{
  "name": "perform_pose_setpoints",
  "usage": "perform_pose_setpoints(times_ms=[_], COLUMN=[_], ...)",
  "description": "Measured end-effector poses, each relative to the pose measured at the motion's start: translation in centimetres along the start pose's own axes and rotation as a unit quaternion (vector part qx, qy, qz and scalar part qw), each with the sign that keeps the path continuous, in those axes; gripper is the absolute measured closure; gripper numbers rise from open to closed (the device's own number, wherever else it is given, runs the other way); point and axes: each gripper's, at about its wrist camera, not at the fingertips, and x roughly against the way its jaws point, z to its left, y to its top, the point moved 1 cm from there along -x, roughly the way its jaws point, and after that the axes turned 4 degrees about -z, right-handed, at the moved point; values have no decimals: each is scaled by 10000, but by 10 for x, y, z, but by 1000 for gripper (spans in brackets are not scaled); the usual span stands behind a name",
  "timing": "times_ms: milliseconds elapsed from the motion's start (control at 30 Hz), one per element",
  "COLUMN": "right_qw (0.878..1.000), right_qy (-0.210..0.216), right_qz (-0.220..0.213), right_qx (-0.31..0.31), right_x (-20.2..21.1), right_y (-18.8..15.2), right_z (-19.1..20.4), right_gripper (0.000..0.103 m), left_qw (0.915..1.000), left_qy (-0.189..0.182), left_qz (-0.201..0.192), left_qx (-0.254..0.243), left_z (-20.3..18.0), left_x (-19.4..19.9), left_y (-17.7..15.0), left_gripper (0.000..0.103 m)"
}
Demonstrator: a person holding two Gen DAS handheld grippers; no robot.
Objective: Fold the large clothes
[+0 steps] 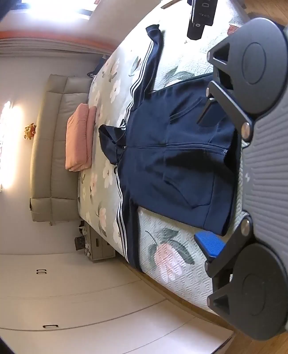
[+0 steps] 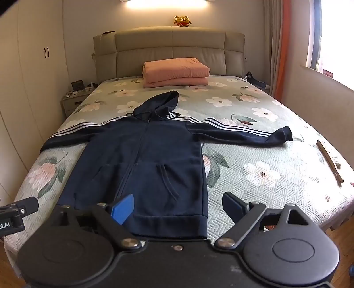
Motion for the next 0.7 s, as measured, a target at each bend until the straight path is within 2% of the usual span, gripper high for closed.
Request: perform_pose_setpoints(times_ms=[67,200,300,700], right_qw=[10000,10000,10000,9999], right_qy=[-2,24,33,107], right_qz=[26,28,-7,-18], right_qx=[-24,-29,16,121], right_x=[-2,-2,1,5], right_y=[2,-3,-3,-5], right_z=[1,2,2,2], right_gripper=[0,0,0,0], left_qw=[9999,9992,9993,9988], left_qy=[94,273,298,-141], left_qz=[0,293,245,402], left_qx=[-70,-85,-31,257], left_z=[-1,-7,-3,3], left_x=[1,-3,0,0], left_y=[-1,2,2,-1], left_gripper=[1,2,2,2])
